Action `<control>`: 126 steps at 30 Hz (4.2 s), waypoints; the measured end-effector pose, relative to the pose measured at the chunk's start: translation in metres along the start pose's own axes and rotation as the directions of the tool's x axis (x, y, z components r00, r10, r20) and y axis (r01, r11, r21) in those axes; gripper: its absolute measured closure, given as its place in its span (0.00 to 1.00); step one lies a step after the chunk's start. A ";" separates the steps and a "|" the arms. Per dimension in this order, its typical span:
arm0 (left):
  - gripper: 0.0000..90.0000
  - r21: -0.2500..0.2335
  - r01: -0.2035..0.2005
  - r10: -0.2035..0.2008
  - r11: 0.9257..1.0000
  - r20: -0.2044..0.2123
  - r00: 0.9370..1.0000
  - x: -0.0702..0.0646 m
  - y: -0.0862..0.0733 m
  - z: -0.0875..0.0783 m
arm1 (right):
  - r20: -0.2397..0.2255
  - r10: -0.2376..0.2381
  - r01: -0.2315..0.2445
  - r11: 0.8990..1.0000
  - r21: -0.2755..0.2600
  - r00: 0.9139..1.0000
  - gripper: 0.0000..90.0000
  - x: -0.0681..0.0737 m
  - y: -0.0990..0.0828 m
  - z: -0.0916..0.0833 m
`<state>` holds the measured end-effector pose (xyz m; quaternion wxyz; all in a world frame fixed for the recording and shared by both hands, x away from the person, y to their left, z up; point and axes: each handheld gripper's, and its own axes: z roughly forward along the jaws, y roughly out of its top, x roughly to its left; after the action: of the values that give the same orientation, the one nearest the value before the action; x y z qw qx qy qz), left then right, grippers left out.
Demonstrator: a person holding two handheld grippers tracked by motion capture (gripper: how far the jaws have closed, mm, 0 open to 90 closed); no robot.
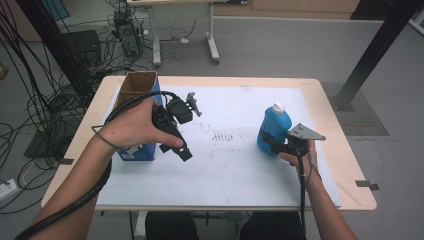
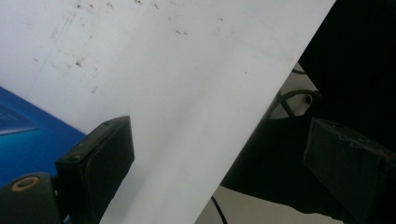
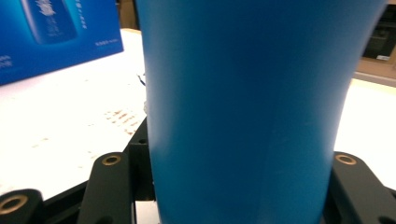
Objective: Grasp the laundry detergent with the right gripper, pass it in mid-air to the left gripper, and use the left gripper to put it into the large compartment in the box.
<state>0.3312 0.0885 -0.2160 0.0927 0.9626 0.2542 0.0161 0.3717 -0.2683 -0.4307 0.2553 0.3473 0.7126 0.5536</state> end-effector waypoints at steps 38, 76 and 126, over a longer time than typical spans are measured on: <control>0.10 0.005 -0.277 0.277 0.961 -0.036 0.960 -0.004 0.041 -0.080 | -0.486 -0.029 0.019 1.000 -0.025 0.874 0.49 0.015 0.088 -0.026; 0.07 0.037 -0.398 0.399 0.917 -0.011 0.917 -0.024 0.096 -0.073 | -0.693 -0.127 0.144 0.989 -0.033 0.709 0.48 0.063 0.124 -0.004; 0.09 0.049 -0.449 0.448 0.892 0.027 0.894 -0.040 0.112 -0.060 | -0.749 -0.163 0.200 0.979 -0.042 0.642 0.48 0.094 0.134 0.012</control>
<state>0.3458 -0.0168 -0.1357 0.0622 0.9975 0.0251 0.0227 0.3495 -0.1682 -0.3023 -0.0140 0.0211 0.7977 0.6025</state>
